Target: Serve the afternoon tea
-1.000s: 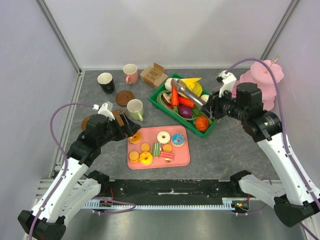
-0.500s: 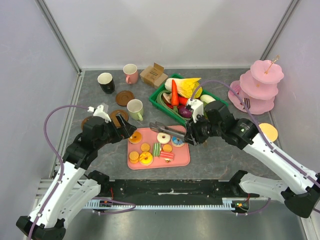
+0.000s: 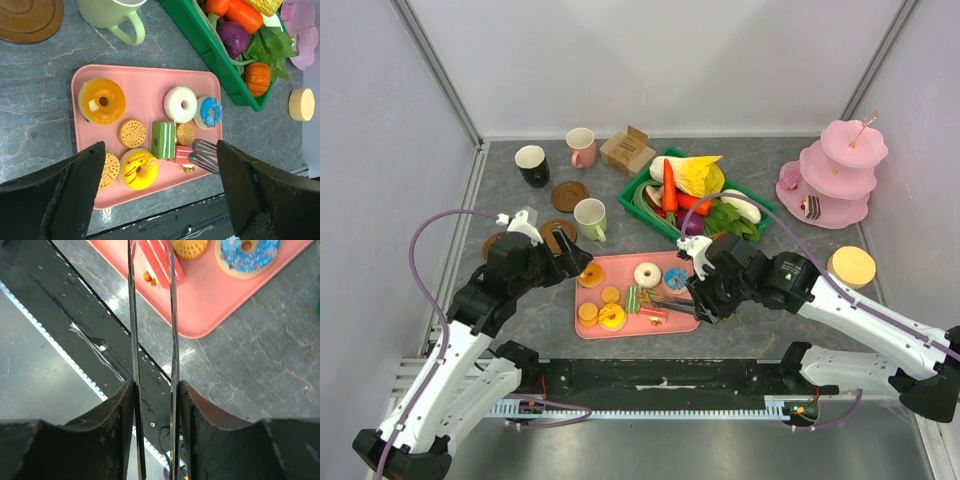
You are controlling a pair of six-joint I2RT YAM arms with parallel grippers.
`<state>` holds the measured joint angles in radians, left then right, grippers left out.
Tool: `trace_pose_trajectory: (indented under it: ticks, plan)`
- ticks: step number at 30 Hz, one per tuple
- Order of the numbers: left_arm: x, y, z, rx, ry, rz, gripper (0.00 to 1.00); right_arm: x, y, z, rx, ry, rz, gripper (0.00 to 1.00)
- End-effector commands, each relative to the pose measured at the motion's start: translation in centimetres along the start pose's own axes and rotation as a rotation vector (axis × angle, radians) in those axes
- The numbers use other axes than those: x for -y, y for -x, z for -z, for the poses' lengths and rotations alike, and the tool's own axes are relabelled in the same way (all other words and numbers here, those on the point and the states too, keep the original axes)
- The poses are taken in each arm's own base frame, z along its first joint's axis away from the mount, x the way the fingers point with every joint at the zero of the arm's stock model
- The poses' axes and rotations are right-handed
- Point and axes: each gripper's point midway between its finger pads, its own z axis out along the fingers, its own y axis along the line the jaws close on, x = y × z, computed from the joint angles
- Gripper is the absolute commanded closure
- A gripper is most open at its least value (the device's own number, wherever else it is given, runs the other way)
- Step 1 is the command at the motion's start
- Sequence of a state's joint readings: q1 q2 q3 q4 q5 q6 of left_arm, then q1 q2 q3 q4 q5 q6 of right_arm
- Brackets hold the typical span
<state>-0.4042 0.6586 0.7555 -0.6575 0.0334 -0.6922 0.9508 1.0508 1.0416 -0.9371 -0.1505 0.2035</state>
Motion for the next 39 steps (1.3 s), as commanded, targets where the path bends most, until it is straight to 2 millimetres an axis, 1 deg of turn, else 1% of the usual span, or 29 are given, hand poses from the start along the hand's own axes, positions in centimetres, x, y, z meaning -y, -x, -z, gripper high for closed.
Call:
trace_pose_trajectory:
  ticks: [1,8,13,16,21,29,33,39]
  plan:
    - [0.6,0.7,0.1,0.022,-0.020,0.014,0.02,0.4,-1.4,0.4,-0.027,-0.060,-0.051,0.55]
    - [0.7,0.3,-0.3,0.006,-0.031,0.020,0.02,0.2,-2.6,1.7,-0.048,-0.082,-0.070,0.55]
    - [0.6,0.0,-0.6,-0.003,-0.031,0.020,0.02,0.5,-3.1,2.7,-0.050,-0.107,-0.090,0.55]
    - [0.6,0.0,-0.7,-0.007,-0.030,0.022,0.02,0.2,-3.6,3.0,-0.062,-0.092,-0.102,0.55]
    - [0.6,-0.1,-0.8,-0.005,-0.034,0.021,0.02,-1.0,-3.8,3.2,-0.067,-0.026,-0.112,0.53]
    - [0.8,-0.2,-0.9,-0.012,-0.046,0.018,0.02,-0.9,-4.2,1.6,-0.113,-0.026,-0.119,0.52]
    - [0.7,-0.1,-1.0,-0.009,-0.043,0.017,0.02,-1.1,-3.8,1.0,-0.113,-0.015,-0.113,0.51]
    - [0.7,-0.3,-1.1,-0.015,-0.043,0.015,0.02,-0.7,-4.2,0.3,-0.149,-0.042,-0.134,0.50]
